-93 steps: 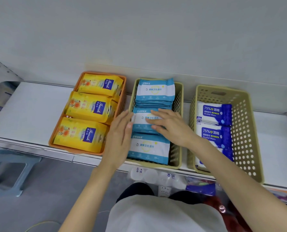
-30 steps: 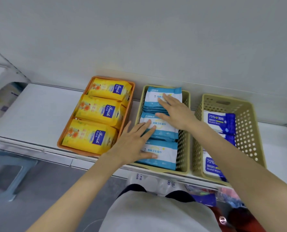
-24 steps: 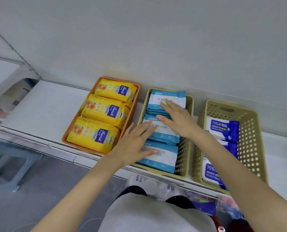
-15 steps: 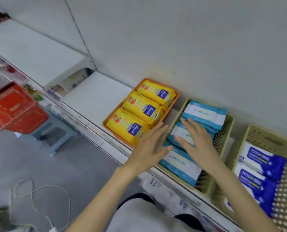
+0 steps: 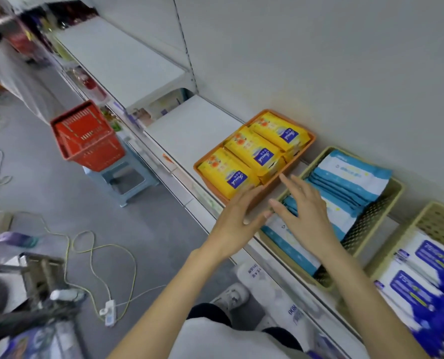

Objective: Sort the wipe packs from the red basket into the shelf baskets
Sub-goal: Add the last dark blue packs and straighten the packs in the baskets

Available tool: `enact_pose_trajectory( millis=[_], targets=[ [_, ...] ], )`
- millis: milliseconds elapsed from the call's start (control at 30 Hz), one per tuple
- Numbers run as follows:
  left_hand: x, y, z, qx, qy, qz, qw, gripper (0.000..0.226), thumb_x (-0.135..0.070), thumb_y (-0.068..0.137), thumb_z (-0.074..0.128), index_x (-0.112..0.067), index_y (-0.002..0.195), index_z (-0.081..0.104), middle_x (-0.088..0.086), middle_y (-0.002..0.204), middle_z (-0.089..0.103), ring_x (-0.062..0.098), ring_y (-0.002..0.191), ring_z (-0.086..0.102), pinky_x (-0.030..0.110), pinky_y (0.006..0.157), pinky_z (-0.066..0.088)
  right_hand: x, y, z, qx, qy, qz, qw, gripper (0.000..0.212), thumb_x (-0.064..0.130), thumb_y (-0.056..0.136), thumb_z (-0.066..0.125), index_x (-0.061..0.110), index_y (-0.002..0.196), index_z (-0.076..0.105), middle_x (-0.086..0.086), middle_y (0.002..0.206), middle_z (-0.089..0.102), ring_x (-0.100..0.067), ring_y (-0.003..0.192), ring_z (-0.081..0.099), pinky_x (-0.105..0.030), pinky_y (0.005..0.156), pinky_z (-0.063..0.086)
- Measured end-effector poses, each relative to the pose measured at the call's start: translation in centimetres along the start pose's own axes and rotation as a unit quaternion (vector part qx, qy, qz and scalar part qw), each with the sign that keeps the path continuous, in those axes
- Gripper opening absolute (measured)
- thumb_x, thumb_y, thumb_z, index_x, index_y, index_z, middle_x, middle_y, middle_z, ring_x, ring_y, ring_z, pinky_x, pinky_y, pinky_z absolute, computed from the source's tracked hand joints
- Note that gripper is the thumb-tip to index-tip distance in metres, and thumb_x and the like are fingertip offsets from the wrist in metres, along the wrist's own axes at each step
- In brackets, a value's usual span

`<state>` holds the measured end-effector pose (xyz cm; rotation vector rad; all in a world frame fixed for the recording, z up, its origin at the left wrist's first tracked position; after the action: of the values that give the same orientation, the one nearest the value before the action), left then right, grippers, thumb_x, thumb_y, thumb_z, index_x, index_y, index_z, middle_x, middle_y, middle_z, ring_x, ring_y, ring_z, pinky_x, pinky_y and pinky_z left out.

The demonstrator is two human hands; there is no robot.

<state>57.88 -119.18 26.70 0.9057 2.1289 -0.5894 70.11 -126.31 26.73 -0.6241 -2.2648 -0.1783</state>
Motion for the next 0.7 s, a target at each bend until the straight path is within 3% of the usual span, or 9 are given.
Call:
enact_pose_trajectory(
  millis=[167,367,533,700],
  targets=[
    [0.7,-0.6,-0.6,-0.03,-0.019,0.003,0.999,0.064,-0.058,0.087,0.046,-0.03,0.144,0.038,-0.01,0.152,0.034,0.005,0.139,0.03,0.033,0.115,0.027,0.0,-0.8,0.5,-0.003,-0.016,0.003,1.0,0.069,0.064,0.085,0.036,0.036,0.148,0.027,0.002,0.155,0.024,-0.018,0.143,0.018,-0.047,0.115,0.016],
    [1.8,-0.6,-1.3,-0.034,-0.071,0.009,0.997,0.049,-0.043,0.093,0.053,-0.035,0.139,0.041,-0.016,0.142,0.042,-0.007,0.123,0.038,0.004,0.096,0.028,-0.2,-2.7,0.1,-0.038,-0.028,0.056,0.997,0.066,0.061,0.086,0.037,0.037,0.147,0.027,0.004,0.153,0.028,-0.016,0.141,0.02,-0.04,0.114,0.015],
    [4.2,0.3,-3.9,-0.024,-0.125,0.031,0.991,0.044,-0.038,0.091,0.057,-0.037,0.134,0.047,-0.015,0.136,0.05,0.009,0.121,0.05,0.026,0.101,0.041,1.4,-3.4,0.9,-0.1,-0.023,0.089,0.991,0.055,0.046,0.093,0.048,0.035,0.145,0.032,0.005,0.151,0.031,-0.014,0.139,0.022,-0.036,0.114,0.015],
    [6.5,2.6,-7.9,0.048,-0.127,0.087,0.987,0.041,-0.032,0.091,0.059,-0.038,0.13,0.048,-0.011,0.132,0.053,0.01,0.121,0.052,0.02,0.095,0.042,2.4,-4.6,2.6,-0.189,-0.008,0.184,0.964,0.055,0.045,0.094,0.048,0.036,0.145,0.03,0.004,0.153,0.027,-0.015,0.142,0.018,-0.036,0.115,0.013]
  ],
)
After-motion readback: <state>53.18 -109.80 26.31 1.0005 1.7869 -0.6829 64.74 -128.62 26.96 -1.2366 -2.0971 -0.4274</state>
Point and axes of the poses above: each hand's wrist, its own y-axis towards the middle knuckle, its own z-axis out of the palm, x = y × z, the point moved 8 cm from there along y, towards the middle knuckle
